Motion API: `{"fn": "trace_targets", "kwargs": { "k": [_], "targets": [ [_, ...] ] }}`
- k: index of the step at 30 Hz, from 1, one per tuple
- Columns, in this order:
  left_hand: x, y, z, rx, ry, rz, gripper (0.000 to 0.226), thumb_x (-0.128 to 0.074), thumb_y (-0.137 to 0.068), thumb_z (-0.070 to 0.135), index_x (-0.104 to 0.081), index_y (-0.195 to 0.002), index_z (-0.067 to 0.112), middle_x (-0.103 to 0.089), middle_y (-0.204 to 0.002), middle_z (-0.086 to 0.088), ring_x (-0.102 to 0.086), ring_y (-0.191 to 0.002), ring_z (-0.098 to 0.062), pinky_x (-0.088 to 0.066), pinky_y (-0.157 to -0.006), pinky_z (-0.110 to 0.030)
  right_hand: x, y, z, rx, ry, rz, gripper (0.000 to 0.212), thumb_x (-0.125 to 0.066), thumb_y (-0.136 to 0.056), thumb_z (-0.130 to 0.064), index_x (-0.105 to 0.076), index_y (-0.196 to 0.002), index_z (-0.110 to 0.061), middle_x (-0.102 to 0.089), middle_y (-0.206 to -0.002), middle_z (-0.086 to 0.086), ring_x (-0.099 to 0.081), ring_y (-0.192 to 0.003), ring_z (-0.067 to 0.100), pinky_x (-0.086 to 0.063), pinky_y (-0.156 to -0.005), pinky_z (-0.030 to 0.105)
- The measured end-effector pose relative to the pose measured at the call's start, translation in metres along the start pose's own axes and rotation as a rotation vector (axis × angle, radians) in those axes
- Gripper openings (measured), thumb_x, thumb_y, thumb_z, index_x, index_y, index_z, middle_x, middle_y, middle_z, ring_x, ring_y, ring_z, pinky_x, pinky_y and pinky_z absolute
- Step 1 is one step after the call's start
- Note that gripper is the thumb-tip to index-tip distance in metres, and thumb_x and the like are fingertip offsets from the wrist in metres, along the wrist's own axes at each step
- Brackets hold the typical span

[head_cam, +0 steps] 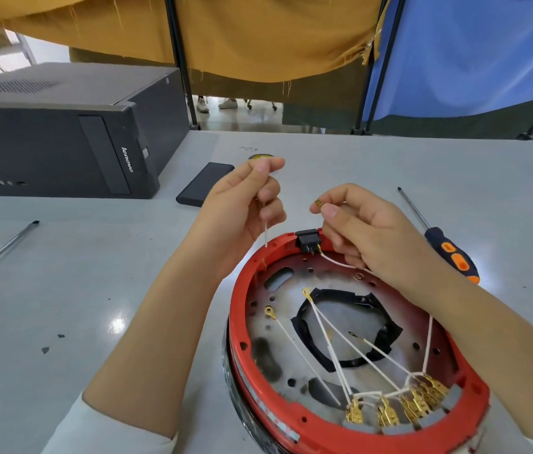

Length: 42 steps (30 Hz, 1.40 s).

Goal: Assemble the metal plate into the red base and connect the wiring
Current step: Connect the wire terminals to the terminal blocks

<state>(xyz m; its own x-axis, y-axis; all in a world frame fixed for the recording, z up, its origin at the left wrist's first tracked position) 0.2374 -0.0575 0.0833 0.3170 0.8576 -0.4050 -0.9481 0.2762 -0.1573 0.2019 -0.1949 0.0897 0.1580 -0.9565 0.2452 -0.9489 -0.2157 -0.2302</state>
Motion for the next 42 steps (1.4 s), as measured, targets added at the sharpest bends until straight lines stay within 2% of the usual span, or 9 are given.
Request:
{"fn": "trace_targets", "kwargs": {
  "k": [4,9,12,15,19,25,29,37,42],
  "targets": [
    [-0.002,0.004,0.011,-0.075,-0.011,0.022,0.022,-0.043,-0.104,0.025,-0.063,-0.101,0.02,-0.041,-0.059,0.01,-0.03,-0.047,-0.004,-0.032,-0.042,-0.015,-0.003,0.003,-0.01,0.049,0.007,-0.037,0.014,-0.047,-0.098,-0.019,-0.06,-0.094,-0.02,-0.052,-0.057,-0.004,-0.032,-0.055,0.027,-0.03,-0.045,0.031],
    [-0.002,0.013,0.036,-0.323,-0.46,0.173,0.017,-0.055,-0.098,0.028,-0.071,-0.093,0.029,-0.049,-0.056,0.013,-0.042,-0.051,-0.001,-0.035,-0.048,-0.012,0.003,0.003,-0.01,0.075,0.014,0.011,0.016,-0.053,-0.096,-0.017,-0.066,-0.091,-0.023,-0.055,-0.058,-0.005,-0.039,-0.05,0.011,-0.032,-0.044,0.012],
    [-0.013,0.014,0.031,-0.309,-0.682,0.087,0.007,-0.067,-0.091,0.031,-0.073,-0.089,0.028,-0.056,-0.068,-0.015,-0.047,-0.063,-0.009,-0.042,-0.065,-0.022,0.007,0.002,-0.01,0.097,0.028,0.059,0.017,-0.054,-0.095,-0.017,-0.067,-0.089,-0.026,-0.056,-0.056,-0.006,-0.04,-0.048,0.006,-0.032,-0.045,0.013],
    [-0.021,0.013,0.022,-0.243,-0.728,0.004,0.009,-0.071,-0.088,0.032,-0.073,-0.079,0.029,-0.051,-0.074,-0.031,-0.041,-0.063,-0.02,-0.037,-0.063,-0.03,0.003,0.002,-0.01,0.107,0.066,0.035,0.013,-0.056,-0.095,-0.02,-0.067,-0.09,-0.026,-0.061,-0.058,-0.004,-0.038,-0.05,0.019,-0.032,-0.046,0.021],
    [-0.021,0.013,0.019,-0.225,-0.725,-0.005,0.013,-0.071,-0.088,0.029,-0.07,-0.075,0.025,-0.041,-0.062,-0.02,-0.034,-0.057,-0.014,-0.03,-0.052,-0.024,0.002,0.002,-0.006,0.084,0.021,0.027,0.011,-0.057,-0.094,-0.019,-0.066,-0.087,-0.021,-0.066,-0.061,-0.001,-0.041,-0.048,0.015,-0.034,-0.044,0.016],
    [-0.019,0.009,0.008,-0.161,-0.725,0.048,0.022,-0.062,-0.094,0.026,-0.063,-0.073,0.024,-0.045,-0.051,0.015,-0.039,-0.052,-0.002,-0.036,-0.058,-0.016,0.0,0.0,-0.003,0.062,0.125,0.038,0.006,-0.057,-0.094,-0.022,-0.06,-0.091,-0.017,-0.073,-0.072,-0.004,-0.056,-0.05,0.011,-0.047,-0.055,0.02],
    [-0.019,0.009,0.001,-0.07,-0.636,0.018,0.037,-0.054,-0.099,0.024,-0.059,-0.062,0.026,-0.031,-0.049,0.013,-0.027,-0.045,-0.003,-0.025,-0.042,-0.012,0.008,-0.001,-0.019,0.141,0.362,0.139,0.011,-0.065,-0.088,-0.024,-0.065,-0.079,-0.031,-0.065,-0.073,-0.023,-0.055,-0.061,-0.003,-0.039,-0.061,0.008],
    [-0.016,0.008,-0.001,-0.049,-0.575,0.026,0.032,-0.049,-0.101,0.026,-0.054,-0.07,0.021,-0.036,-0.045,0.017,-0.033,-0.042,-0.002,-0.028,-0.044,-0.011,0.01,-0.003,-0.029,0.044,0.355,0.204,0.003,-0.072,-0.083,-0.025,-0.072,-0.08,-0.026,-0.066,-0.066,-0.002,-0.051,-0.053,-0.002,-0.038,-0.052,0.006],
    [-0.012,0.005,0.005,-0.16,-0.69,0.062,0.025,-0.058,-0.096,0.032,-0.068,-0.082,0.014,-0.048,-0.06,0.005,-0.044,-0.058,-0.005,-0.039,-0.062,-0.015,0.012,-0.006,-0.026,-0.043,0.411,0.202,0.014,-0.07,-0.083,-0.025,-0.067,-0.07,-0.023,-0.057,-0.052,-0.007,-0.047,-0.041,0.001,-0.039,-0.047,0.017]
  ]
}}
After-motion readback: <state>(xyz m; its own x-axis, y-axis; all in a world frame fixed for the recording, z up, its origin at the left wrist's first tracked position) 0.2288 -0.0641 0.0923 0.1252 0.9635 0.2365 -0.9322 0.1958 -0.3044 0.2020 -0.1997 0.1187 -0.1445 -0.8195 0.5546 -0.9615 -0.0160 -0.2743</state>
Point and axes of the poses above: each hand's wrist, its own y-axis away from the middle knuckle, its own x-axis out of the back of the hand, z = x × y, the point moved 8 cm from there along -y, towards the middle knuckle
